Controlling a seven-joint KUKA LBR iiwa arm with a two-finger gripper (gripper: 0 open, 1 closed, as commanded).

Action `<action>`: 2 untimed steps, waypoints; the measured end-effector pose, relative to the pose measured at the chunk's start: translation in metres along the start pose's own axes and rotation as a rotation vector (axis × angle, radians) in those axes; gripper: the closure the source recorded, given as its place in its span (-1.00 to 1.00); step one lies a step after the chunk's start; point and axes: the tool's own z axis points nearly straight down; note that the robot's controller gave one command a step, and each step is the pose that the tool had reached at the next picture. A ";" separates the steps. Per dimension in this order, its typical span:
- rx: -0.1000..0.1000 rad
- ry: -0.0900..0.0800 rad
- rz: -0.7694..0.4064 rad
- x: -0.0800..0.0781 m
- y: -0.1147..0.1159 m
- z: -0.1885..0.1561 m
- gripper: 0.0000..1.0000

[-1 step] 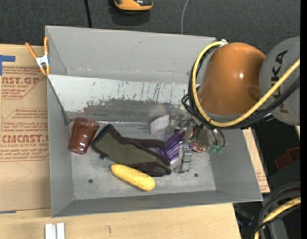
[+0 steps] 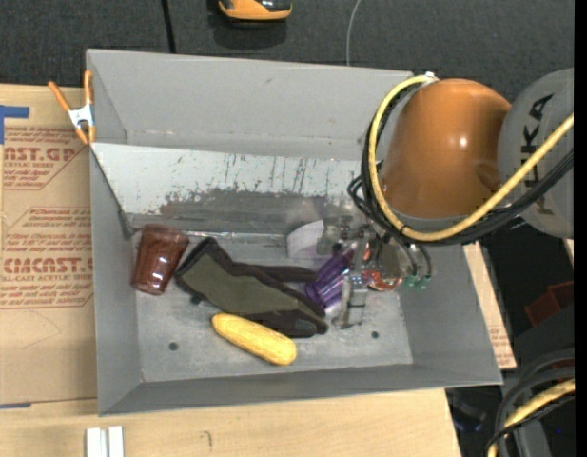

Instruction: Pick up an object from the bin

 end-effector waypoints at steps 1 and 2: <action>-0.001 -0.009 0.039 -0.006 0.001 0.044 -1.00; 0.000 -0.001 0.060 0.010 0.022 0.101 -1.00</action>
Offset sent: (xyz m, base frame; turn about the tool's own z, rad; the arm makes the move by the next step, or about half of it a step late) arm -0.0135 0.0256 -0.1059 0.0617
